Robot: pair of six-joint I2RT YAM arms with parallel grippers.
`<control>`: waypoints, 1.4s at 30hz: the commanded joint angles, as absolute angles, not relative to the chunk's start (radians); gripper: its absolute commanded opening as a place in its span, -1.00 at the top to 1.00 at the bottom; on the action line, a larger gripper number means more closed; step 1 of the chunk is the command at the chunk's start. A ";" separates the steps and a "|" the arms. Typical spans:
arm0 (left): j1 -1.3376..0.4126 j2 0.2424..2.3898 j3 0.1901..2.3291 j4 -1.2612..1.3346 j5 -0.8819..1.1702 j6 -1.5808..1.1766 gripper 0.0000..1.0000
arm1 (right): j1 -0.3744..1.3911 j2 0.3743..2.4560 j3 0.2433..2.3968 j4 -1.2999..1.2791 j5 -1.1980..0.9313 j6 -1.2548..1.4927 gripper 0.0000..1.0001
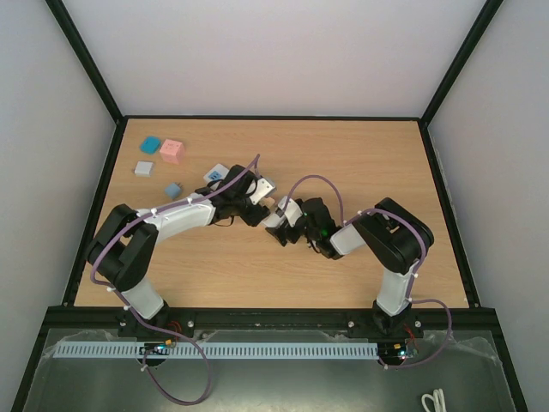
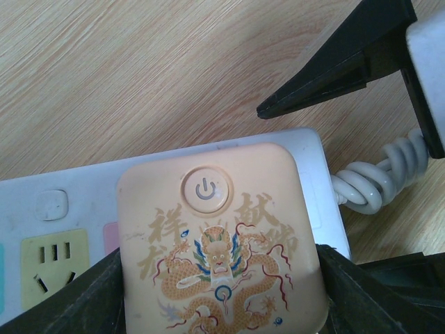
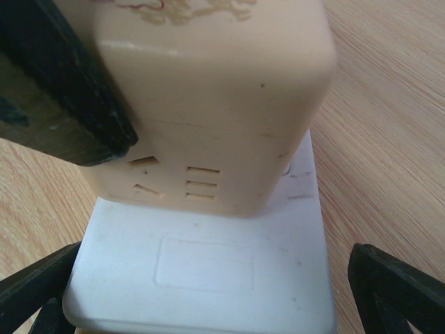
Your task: Pull the plug off the socket
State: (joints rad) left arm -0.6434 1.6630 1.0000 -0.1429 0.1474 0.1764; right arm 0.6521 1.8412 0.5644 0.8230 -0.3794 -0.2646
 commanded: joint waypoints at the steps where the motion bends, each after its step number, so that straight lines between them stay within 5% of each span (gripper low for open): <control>1: -0.660 1.658 0.991 -0.160 0.276 0.193 0.42 | 0.650 1.867 0.606 0.938 -0.425 -0.267 -0.97; 5: -0.658 1.657 0.989 -0.163 0.292 0.194 0.43 | 0.650 1.877 0.606 0.954 -0.455 -0.265 -0.96; 27: -0.661 1.606 1.045 -0.158 0.299 0.128 0.57 | 0.652 1.847 0.587 0.807 -0.342 -0.234 0.03; 42: -0.641 1.571 1.065 -0.183 0.281 0.118 0.65 | 0.652 1.858 0.598 0.777 -0.315 -0.224 0.16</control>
